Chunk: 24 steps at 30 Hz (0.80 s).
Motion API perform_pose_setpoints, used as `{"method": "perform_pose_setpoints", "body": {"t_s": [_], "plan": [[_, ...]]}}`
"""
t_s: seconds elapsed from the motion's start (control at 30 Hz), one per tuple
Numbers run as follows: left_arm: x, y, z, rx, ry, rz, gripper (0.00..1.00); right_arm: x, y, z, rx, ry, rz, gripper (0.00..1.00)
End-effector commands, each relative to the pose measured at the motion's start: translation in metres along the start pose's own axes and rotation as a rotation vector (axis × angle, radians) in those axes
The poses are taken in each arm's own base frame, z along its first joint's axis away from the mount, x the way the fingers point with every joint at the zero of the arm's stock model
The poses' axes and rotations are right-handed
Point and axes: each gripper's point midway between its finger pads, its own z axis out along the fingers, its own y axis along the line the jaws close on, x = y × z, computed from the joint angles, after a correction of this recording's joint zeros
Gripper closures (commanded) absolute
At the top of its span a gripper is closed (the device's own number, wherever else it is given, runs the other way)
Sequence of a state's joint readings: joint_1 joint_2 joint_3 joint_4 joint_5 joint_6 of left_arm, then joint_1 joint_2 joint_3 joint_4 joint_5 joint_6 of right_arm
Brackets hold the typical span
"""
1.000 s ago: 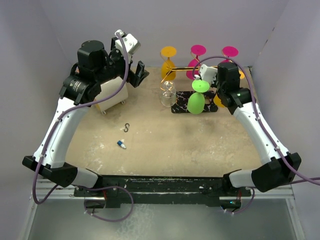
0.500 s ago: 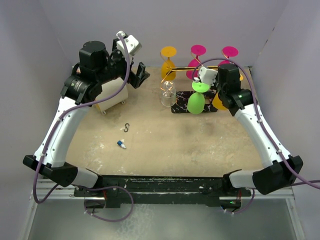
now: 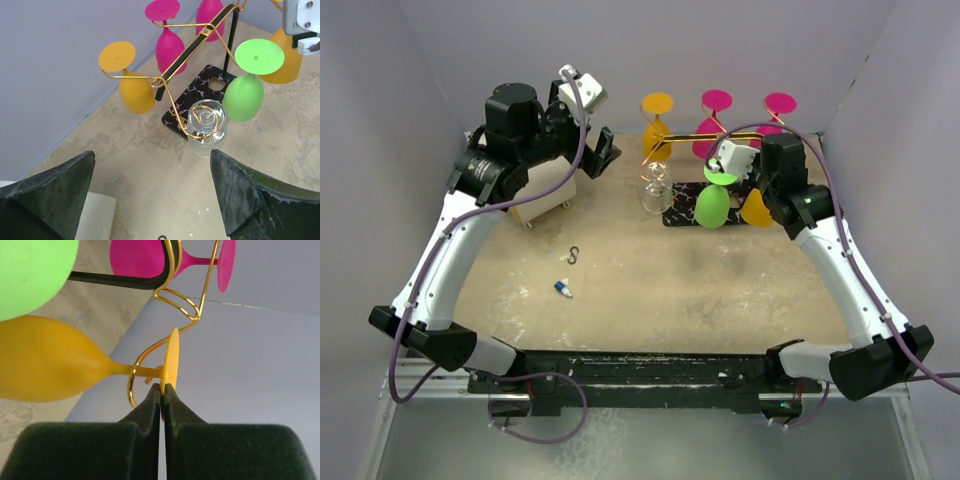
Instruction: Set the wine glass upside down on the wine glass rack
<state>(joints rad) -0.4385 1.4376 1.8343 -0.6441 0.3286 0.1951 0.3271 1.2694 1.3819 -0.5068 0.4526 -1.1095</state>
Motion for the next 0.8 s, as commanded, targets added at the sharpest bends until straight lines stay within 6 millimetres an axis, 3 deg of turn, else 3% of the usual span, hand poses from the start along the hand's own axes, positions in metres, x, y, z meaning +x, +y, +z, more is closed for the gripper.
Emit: {"method": "perform_pose_setpoints", "body": {"t_s": [0.0,0.77], "plan": [[-0.013,0.008,0.0,-0.018,-0.051,0.031,0.01,0.0,0.001,-0.01,-0.005,-0.029,0.004,1.0],[0.001,0.017,0.006,-0.052,-0.025,0.056,0.01,0.017,0.008,-0.02,-0.007,-0.014,0.025,1.0]]}}
